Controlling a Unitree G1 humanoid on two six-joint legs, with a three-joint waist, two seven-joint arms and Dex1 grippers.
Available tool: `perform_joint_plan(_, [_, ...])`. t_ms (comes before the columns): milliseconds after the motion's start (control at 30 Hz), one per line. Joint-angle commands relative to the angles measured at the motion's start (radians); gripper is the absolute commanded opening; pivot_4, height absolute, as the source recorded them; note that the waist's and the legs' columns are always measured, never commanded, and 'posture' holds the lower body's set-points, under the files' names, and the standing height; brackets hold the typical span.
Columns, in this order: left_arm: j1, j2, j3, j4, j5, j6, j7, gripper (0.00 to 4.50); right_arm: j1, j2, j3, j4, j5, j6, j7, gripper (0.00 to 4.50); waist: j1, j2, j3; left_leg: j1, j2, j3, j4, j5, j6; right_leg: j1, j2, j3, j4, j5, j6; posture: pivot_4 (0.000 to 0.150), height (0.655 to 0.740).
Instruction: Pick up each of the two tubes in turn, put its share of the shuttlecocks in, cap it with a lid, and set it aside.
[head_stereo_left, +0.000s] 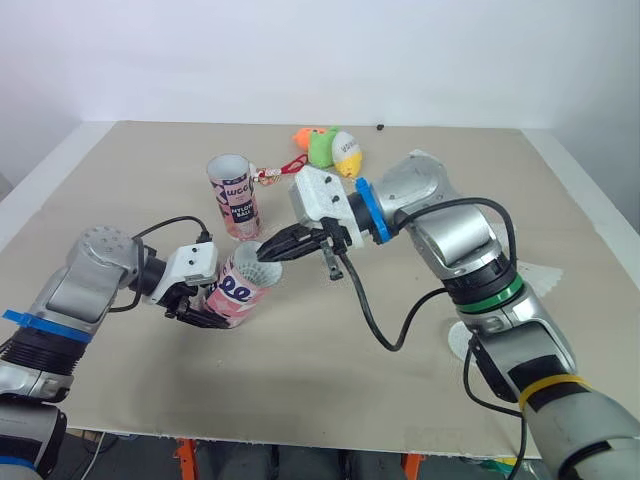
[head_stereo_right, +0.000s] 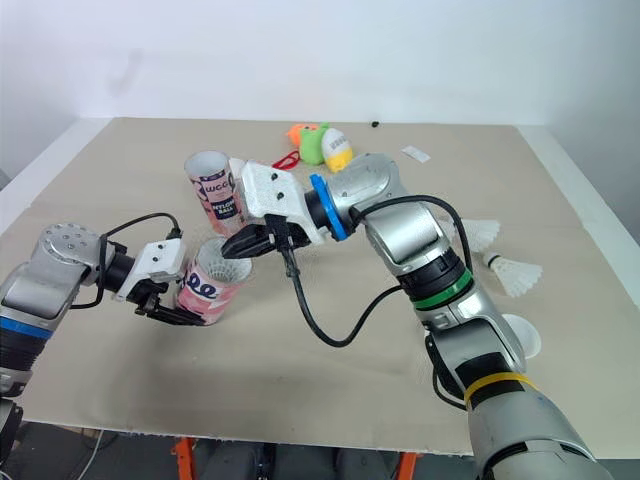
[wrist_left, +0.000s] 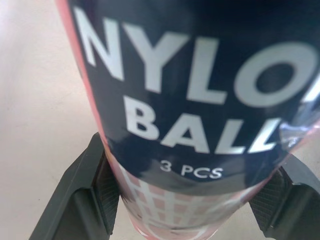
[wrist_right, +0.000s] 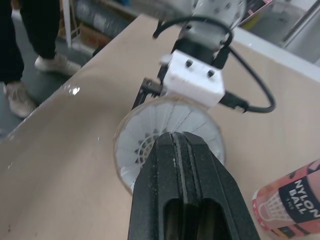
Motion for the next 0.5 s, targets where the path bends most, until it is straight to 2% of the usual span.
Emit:
perform_joint_plan(33, [0.024, -0.014, -0.043, -0.004, 0.008, 0.001, 0.017, 2.99, -0.058, 0.022, 0.036, 0.029, -0.051, -0.058, 0.024, 0.06, 0.0, 0.0, 0.0, 0.0, 0.0, 0.0, 0.0, 0.0, 0.0, 0.0, 0.0, 0.0, 0.0, 0.0, 0.0, 0.15, 0.7323])
perform_joint_plan(167, [0.023, -0.015, -0.043, -0.001, 0.009, 0.0, 0.018, 2.99, -0.1, 0.063, 0.085, 0.093, -0.09, -0.08, 0.065, 0.06, 0.0, 0.0, 0.0, 0.0, 0.0, 0.0, 0.0, 0.0, 0.0, 0.0, 0.0, 0.0, 0.0, 0.0, 0.0, 0.15, 0.7323])
perform_joint_plan(500, [0.03, -0.022, -0.035, -0.004, 0.007, 0.004, 0.029, 2.99, -0.214, 0.276, 0.176, 0.353, -0.18, -0.153, 0.109, 0.06, -0.002, 0.0, 0.0, 0.0, 0.0, -0.001, 0.0, 0.0, 0.0, 0.0, 0.0, 0.0, 0.0, 0.0, 0.0, 0.15, 0.7323])
